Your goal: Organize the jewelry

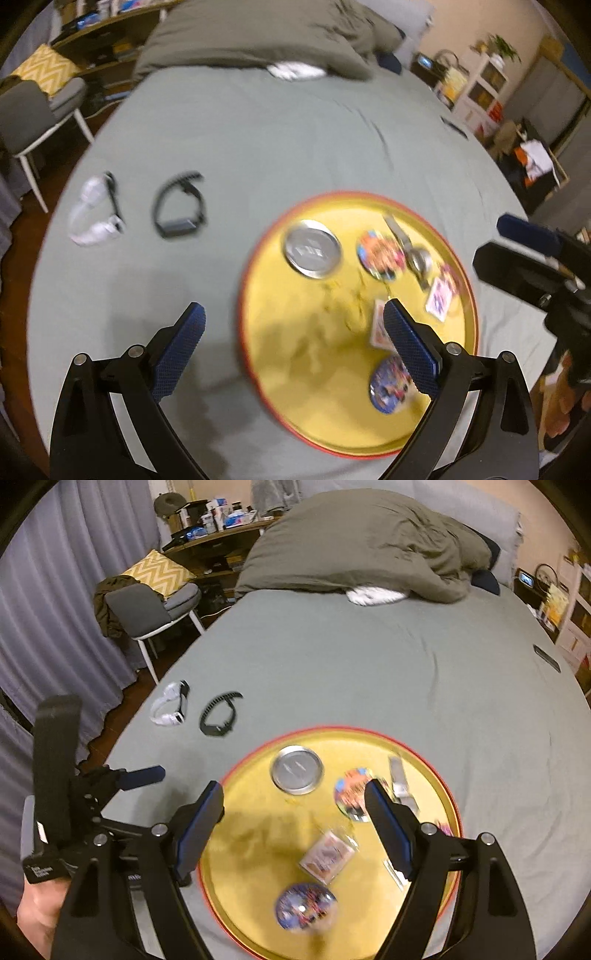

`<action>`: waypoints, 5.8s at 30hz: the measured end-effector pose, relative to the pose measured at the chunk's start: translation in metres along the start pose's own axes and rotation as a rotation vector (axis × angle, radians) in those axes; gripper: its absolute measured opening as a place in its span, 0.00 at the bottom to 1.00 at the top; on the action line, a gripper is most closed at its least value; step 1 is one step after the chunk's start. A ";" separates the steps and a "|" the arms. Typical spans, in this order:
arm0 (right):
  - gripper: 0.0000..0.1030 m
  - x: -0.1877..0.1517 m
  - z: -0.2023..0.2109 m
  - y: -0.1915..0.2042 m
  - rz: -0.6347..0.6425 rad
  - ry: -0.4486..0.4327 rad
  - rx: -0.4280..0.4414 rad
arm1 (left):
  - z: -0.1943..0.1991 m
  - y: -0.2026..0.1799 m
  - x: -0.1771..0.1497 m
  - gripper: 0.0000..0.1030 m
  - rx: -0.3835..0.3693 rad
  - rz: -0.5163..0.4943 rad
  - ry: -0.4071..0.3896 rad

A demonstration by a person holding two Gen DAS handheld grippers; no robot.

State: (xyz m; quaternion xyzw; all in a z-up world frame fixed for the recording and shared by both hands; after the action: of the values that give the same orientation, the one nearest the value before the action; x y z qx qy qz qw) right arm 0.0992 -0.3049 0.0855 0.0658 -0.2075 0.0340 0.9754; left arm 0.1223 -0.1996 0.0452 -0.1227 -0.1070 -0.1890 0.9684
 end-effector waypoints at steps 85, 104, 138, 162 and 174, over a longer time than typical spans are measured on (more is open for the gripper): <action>0.71 -0.088 -0.123 -0.147 -0.139 0.272 -0.158 | -0.129 -0.109 -0.094 0.94 0.162 -0.398 0.271; 0.71 -0.088 -0.120 -0.146 -0.148 0.268 -0.150 | -0.110 -0.128 -0.094 0.69 0.135 -0.436 0.256; 0.20 -0.085 -0.098 -0.157 -0.216 0.242 -0.061 | -0.105 -0.123 -0.070 0.40 0.056 -0.439 0.248; 0.64 -0.084 -0.113 -0.136 -0.097 0.280 -0.113 | -0.119 -0.136 -0.084 0.93 0.130 -0.487 0.237; 0.14 -0.079 -0.102 -0.135 -0.210 0.241 0.056 | -0.115 -0.139 -0.083 0.85 0.127 -0.488 0.238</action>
State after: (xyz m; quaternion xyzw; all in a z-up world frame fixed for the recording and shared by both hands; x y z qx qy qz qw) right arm 0.0810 -0.4268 -0.0545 0.1096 -0.0797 -0.0546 0.9893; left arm 0.0109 -0.3282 -0.0571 -0.0093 -0.0305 -0.4228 0.9056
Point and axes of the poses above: each gripper's, at about its wrist camera, not at the fingertips, and z roughly against the way its jaws point, y to its left, x to its top, the point moved 9 cm from there along -z, roughly the way its jaws point, and after that the axes turned 12 degrees about y, right-handed, at the moved point
